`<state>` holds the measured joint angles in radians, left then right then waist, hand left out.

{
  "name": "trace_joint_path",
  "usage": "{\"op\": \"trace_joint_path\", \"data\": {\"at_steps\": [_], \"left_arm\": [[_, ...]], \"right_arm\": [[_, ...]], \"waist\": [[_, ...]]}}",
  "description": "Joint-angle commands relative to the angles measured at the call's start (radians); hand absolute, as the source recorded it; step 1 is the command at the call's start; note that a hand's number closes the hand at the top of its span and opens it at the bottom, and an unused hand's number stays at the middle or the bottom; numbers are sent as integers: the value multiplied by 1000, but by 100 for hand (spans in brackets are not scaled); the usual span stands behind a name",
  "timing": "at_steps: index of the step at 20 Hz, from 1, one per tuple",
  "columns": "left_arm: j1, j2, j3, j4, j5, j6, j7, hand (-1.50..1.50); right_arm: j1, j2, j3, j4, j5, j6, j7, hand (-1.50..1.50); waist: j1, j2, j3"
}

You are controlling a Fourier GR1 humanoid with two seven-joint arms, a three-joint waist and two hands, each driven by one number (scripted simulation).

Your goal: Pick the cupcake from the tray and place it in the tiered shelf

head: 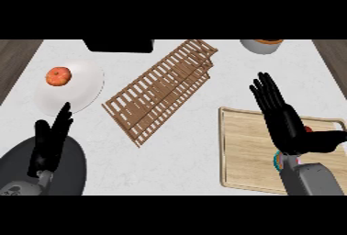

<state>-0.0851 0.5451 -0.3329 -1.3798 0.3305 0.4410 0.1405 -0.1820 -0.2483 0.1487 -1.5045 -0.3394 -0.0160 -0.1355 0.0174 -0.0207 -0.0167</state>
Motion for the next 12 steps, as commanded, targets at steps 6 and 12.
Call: {"op": "trace_joint_path", "data": {"at_steps": [6,12], "left_arm": [[-47,-32,109,-175,7,39,-146,0],[-19,-61,123,-204,22,-6,-135,0]], "right_arm": [[-6,-179,-191,-62,98,-197,171,150],[186,-123,-342,-226,-11,-270,166,-150]], "waist": [[-23,8,14],[-30,16,16]]}}
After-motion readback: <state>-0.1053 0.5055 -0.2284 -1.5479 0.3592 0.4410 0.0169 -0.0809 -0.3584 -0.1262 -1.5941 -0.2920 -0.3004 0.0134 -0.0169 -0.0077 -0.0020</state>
